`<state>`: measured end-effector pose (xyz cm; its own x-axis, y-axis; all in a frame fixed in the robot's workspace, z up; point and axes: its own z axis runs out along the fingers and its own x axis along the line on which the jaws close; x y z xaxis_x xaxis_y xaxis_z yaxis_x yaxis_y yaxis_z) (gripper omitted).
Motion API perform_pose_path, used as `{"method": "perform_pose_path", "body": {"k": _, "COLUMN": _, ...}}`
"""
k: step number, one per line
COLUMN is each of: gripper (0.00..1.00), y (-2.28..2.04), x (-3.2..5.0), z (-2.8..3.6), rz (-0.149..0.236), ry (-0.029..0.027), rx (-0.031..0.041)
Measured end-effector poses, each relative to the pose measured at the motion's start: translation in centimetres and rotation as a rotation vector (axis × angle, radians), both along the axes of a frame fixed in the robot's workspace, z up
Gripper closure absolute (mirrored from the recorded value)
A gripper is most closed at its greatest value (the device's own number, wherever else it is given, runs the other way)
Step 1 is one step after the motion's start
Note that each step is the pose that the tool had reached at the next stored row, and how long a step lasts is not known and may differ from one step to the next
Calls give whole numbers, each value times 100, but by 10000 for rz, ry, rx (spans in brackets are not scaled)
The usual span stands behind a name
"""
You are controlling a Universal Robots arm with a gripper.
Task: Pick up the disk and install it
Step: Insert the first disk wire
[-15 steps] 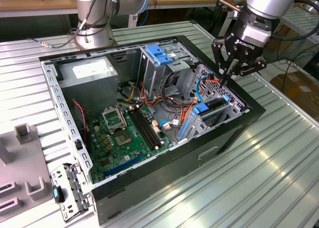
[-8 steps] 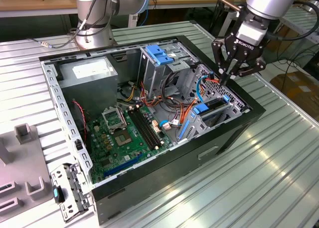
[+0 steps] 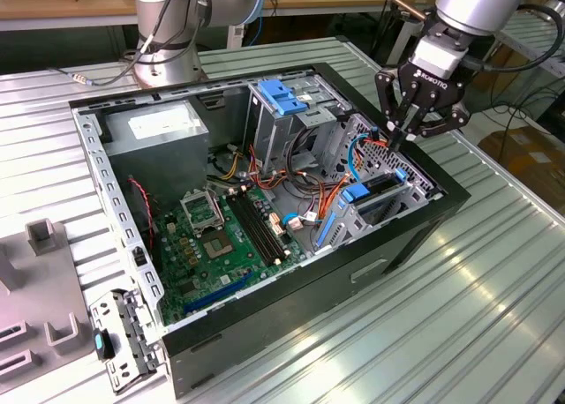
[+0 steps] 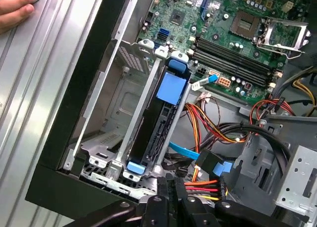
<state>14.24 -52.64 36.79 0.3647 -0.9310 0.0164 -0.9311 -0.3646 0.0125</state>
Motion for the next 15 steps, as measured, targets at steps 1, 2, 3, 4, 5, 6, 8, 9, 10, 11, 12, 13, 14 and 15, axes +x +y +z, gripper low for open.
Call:
{"method": "perform_pose_path", "body": {"k": 1, "gripper": 84, "y": 0, "x": -4, "z": -3, "rz": -58, "ry": 0, "rx": 0}}
{"method": "perform_pose_path", "body": {"k": 2, "gripper": 84, "y": -1, "x": -6, "z": -6, "rz": -103, "ry": 0, "rx": 1}}
{"method": "perform_pose_path", "body": {"k": 3, "gripper": 84, "y": -1, "x": -9, "z": -11, "rz": -160, "ry": 0, "rx": 1}}
{"method": "perform_pose_path", "body": {"k": 4, "gripper": 84, "y": -3, "x": -20, "z": -18, "rz": -210, "ry": 0, "rx": 2}}
{"method": "perform_pose_path", "body": {"k": 5, "gripper": 84, "y": -3, "x": -30, "z": -20, "rz": -214, "ry": 0, "rx": 2}}
{"method": "perform_pose_path", "body": {"k": 6, "gripper": 84, "y": -5, "x": -45, "z": -23, "rz": -214, "ry": -3, "rx": 3}}
{"method": "perform_pose_path", "body": {"k": 8, "gripper": 84, "y": -8, "x": -68, "z": -42, "rz": -413, "ry": -9, "rx": -1}}
{"method": "perform_pose_path", "body": {"k": 9, "gripper": 84, "y": -9, "x": -69, "z": -50, "rz": -635, "ry": -9, "rx": -1}}
{"method": "perform_pose_path", "body": {"k": 10, "gripper": 84, "y": -9, "x": -69, "z": -55, "rz": -769, "ry": -9, "rx": -1}}
{"method": "perform_pose_path", "body": {"k": 11, "gripper": 84, "y": -9, "x": -69, "z": -58, "rz": -927, "ry": -9, "rx": -2}}
{"method": "perform_pose_path", "body": {"k": 12, "gripper": 84, "y": -9, "x": -69, "z": -60, "rz": -1090, "ry": -9, "rx": -3}}
{"method": "perform_pose_path", "body": {"k": 13, "gripper": 84, "y": -9, "x": -69, "z": -61, "rz": -1271, "ry": -9, "rx": -2}}
{"method": "perform_pose_path", "body": {"k": 14, "gripper": 84, "y": -9, "x": -69, "z": -63, "rz": -1483, "ry": -9, "rx": -1}}
{"method": "perform_pose_path", "body": {"k": 15, "gripper": 84, "y": -9, "x": -69, "z": -65, "rz": -1633, "ry": -9, "rx": -1}}
